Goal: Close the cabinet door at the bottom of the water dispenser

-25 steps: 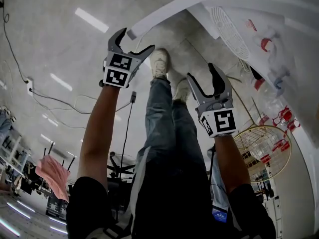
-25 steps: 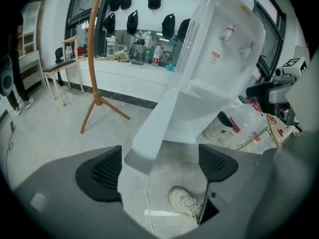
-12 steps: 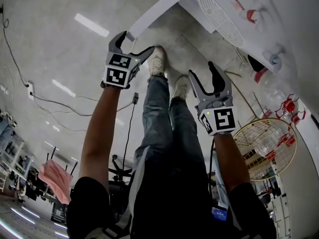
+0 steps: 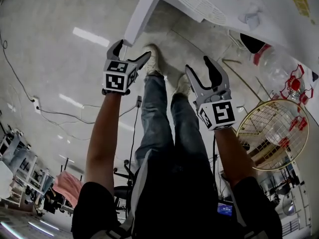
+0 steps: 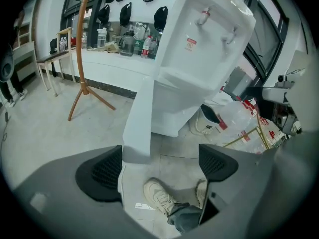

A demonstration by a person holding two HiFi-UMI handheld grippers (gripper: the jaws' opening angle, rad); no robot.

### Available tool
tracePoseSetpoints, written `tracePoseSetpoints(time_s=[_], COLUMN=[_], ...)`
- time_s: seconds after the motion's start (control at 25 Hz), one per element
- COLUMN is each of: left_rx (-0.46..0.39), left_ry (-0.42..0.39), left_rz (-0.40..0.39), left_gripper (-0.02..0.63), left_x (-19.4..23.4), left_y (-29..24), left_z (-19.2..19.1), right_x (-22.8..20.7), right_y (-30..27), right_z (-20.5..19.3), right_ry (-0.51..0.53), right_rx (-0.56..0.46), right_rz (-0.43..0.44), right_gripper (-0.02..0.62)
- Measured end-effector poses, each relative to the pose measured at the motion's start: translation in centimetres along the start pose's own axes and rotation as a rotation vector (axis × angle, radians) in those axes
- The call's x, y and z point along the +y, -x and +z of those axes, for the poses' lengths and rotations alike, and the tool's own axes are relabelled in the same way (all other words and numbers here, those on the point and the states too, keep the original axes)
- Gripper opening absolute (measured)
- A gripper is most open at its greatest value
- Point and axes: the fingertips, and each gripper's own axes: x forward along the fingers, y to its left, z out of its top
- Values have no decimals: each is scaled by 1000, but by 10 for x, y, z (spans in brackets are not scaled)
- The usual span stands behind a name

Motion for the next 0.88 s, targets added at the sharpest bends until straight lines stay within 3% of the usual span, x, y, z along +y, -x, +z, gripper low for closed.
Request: tracePoseSetpoints(time_s=[0.32,0.52,0.88], left_rx=[4,23,53], left_ry=[-8,-26,-137], left_rz=[-17,-31,-61], left_gripper=[482,482,479], left_x=[-39,-67,-105], left_y=[-7,-16,-29], left_z=[-5,-4,11], right_x=[-20,-57,-94], right_y=[28,50,86], right_z=[-15,-19,-26], right_ry=[-16,-53,-140], right_rx=[-22,-50,-118], right_rz=[-14,-78,-157], right_gripper=[241,236,222])
